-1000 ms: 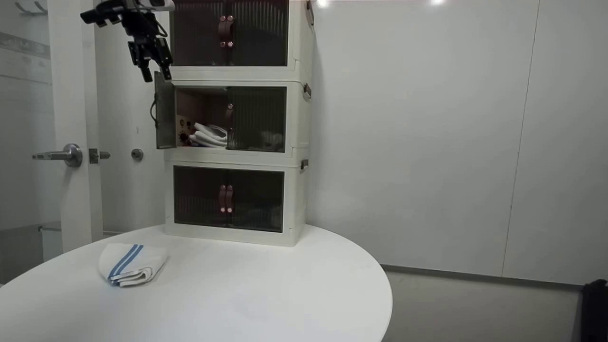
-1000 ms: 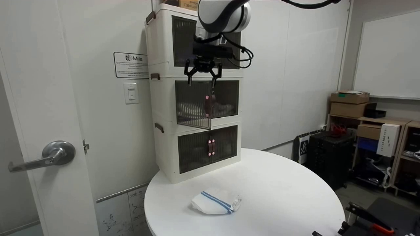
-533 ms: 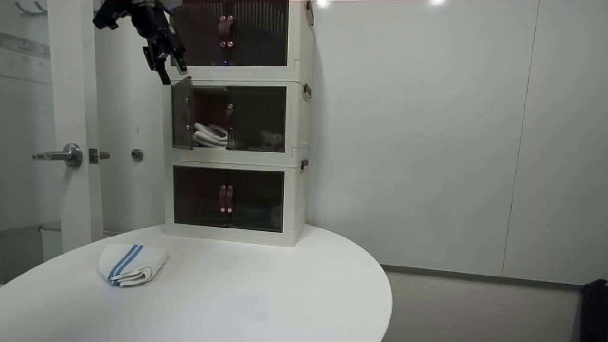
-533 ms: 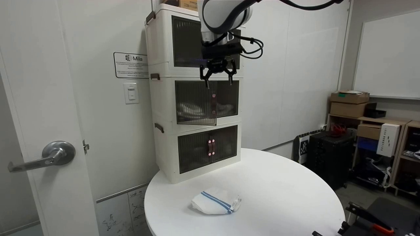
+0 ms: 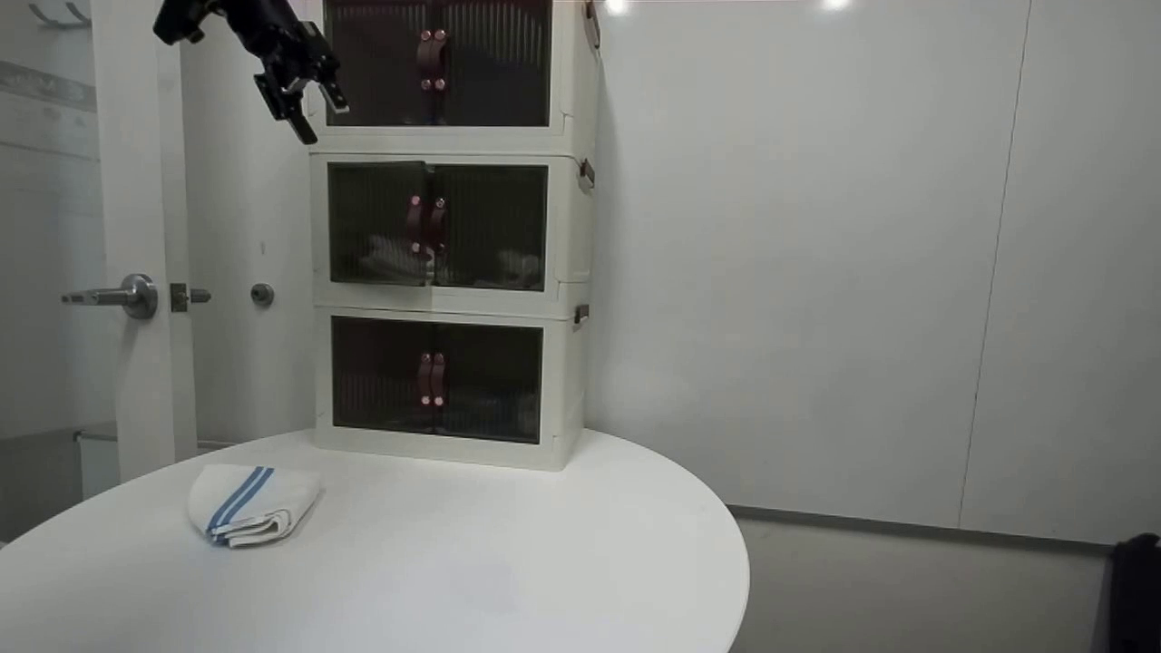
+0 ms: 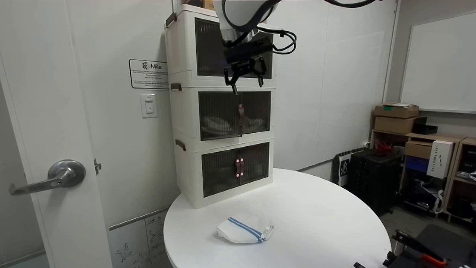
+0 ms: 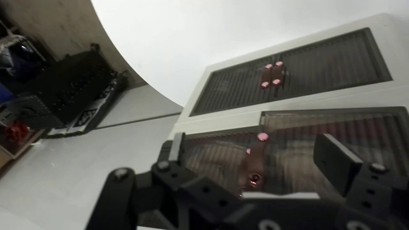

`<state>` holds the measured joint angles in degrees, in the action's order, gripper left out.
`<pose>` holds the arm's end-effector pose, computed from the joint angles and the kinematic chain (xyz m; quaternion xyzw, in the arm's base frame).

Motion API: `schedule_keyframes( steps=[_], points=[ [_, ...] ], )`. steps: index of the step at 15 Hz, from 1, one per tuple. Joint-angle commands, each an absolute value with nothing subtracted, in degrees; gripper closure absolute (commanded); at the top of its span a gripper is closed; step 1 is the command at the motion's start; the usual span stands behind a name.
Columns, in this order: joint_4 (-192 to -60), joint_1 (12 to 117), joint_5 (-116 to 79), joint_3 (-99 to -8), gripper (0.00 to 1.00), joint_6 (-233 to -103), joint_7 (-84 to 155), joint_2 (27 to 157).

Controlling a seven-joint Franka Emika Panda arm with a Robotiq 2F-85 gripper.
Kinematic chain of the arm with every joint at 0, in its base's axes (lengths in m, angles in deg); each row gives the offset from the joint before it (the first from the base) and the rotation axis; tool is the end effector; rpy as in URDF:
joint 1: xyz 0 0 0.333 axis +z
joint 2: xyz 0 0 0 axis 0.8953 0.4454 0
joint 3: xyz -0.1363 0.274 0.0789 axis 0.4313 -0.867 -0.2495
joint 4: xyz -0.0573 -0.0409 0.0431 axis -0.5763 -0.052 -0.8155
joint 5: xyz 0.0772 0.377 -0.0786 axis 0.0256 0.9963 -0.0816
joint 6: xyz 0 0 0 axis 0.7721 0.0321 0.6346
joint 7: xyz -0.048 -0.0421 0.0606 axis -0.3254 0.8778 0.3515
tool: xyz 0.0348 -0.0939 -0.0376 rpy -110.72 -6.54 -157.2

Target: Close the middle drawer.

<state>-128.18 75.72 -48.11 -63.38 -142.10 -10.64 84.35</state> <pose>0.6056 0.1533 0.5377 0.9432 -0.1969 0.1891 0.1893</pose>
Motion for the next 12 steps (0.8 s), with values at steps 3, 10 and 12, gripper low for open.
schedule_keyframes(
  steps=[3,10,12],
  points=[
    [-129.9,73.9,-41.8,-63.6,0.0,-159.6,0.0,84.2],
    [-129.2,71.7,-29.8,-61.8,0.0,-162.9,8.7,87.4],
    [-128.6,71.7,-29.8,-60.7,0.0,-163.3,7.4,88.7]
  ],
)
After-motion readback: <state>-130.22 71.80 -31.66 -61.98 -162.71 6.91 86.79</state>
